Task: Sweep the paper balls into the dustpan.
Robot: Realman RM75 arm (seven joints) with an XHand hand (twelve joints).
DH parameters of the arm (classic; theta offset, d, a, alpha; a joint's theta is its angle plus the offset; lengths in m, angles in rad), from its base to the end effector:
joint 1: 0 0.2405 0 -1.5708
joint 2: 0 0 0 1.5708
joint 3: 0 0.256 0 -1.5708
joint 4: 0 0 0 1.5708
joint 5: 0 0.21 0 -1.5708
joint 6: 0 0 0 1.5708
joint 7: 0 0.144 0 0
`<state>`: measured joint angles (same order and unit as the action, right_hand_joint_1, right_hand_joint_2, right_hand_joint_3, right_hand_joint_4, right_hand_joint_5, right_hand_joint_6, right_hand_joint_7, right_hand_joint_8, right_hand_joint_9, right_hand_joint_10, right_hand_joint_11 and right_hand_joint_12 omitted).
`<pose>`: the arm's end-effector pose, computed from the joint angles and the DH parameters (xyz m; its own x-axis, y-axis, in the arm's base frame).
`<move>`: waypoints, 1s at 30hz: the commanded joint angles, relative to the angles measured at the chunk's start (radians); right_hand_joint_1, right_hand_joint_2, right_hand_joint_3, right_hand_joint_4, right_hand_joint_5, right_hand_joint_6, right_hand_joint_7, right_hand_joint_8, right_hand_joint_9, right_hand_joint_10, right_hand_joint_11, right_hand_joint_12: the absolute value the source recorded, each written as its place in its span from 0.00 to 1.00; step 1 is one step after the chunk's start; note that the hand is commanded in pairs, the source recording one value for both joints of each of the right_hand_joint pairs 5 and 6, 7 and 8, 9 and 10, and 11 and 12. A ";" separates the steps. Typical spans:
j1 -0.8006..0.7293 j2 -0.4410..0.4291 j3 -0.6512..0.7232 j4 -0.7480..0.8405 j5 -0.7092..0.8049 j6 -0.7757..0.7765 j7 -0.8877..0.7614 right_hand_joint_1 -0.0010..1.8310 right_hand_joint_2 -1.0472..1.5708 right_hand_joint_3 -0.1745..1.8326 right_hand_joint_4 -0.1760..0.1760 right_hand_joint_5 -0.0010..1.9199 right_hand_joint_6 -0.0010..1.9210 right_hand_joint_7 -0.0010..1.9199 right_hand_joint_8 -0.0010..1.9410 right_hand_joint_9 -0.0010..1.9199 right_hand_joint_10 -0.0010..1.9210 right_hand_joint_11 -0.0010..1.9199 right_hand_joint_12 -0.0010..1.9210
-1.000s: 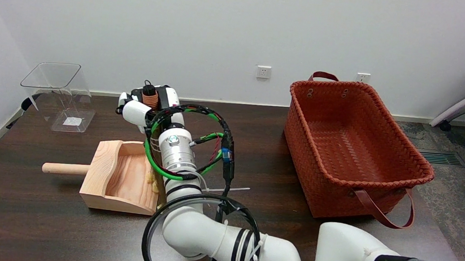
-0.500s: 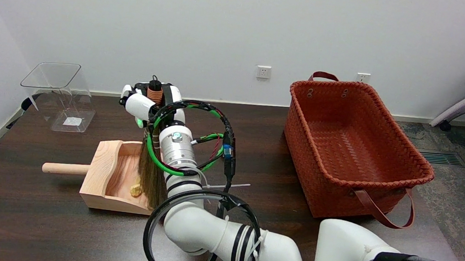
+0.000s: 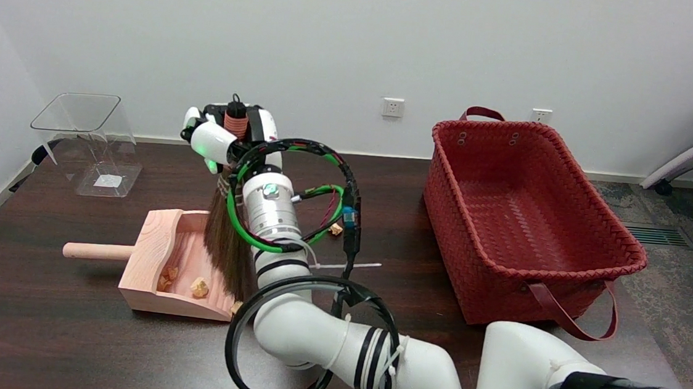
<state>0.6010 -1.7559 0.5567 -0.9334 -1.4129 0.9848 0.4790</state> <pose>-0.2174 -0.4130 0.0355 -0.2149 0.0120 0.9766 -0.9675 -0.1394 -0.2112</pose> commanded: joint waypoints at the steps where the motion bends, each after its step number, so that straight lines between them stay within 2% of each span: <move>1: 0.022 0.148 0.044 -0.113 -0.245 0.022 -0.267 0.61 0.69 0.65 0.50 1.00 1.00 1.00 0.99 1.00 1.00 1.00 1.00; 13: 0.065 0.289 0.050 -0.082 -0.268 -0.089 -0.286 0.63 0.70 0.63 0.50 1.00 1.00 1.00 0.99 1.00 1.00 1.00 1.00; 30: 0.063 0.293 0.036 0.126 -0.314 -0.101 -0.281 0.64 0.73 0.59 0.50 1.00 1.00 1.00 0.99 1.00 1.00 1.00 1.00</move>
<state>0.6546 -1.5042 0.5969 -0.9531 -1.6613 0.9049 0.2222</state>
